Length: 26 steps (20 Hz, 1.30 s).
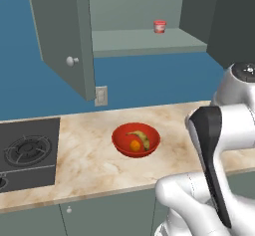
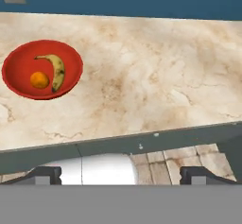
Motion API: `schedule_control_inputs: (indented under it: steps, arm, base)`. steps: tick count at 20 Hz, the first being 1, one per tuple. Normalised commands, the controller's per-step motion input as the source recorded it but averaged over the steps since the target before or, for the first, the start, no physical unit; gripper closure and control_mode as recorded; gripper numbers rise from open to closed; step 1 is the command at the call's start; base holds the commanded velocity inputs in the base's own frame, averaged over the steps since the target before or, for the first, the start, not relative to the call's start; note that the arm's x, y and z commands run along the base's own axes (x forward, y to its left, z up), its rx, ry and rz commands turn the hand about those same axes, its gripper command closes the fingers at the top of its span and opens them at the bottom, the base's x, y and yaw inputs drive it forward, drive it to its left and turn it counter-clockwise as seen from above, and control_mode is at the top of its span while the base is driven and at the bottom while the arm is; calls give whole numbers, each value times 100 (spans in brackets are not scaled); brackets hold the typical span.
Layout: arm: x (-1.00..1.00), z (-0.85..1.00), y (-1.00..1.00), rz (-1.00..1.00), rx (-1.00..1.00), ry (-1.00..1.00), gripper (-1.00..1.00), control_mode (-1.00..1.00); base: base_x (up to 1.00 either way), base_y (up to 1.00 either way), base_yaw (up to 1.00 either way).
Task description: Open the cabinet. Pick the tangerine and banana from the cabinet and place them into the bowl. Then close the cabinet.
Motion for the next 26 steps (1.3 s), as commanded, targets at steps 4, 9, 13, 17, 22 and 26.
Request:
schedule_control_inputs:
  steps: [4,9,13,17,22,26]
  arm:
    - [-52,27,-38,-3,0,-15,-100,-100]
    - [-46,27,-55,0,5,-13,-100,-100]
    - [-25,21,-64,0,8,-12,-100,-100]
    - [-7,6,-57,0,15,-10,-100,-100]
    - [0,0,-63,1,17,1,-100,-100]
    - [5,1,-47,0,22,-4,-100,-100]
  base:
    - [0,0,0]
    - [0,0,0]
    - [0,0,0]
    - [0,0,0]
    - [0,0,0]
    - [0,0,0]
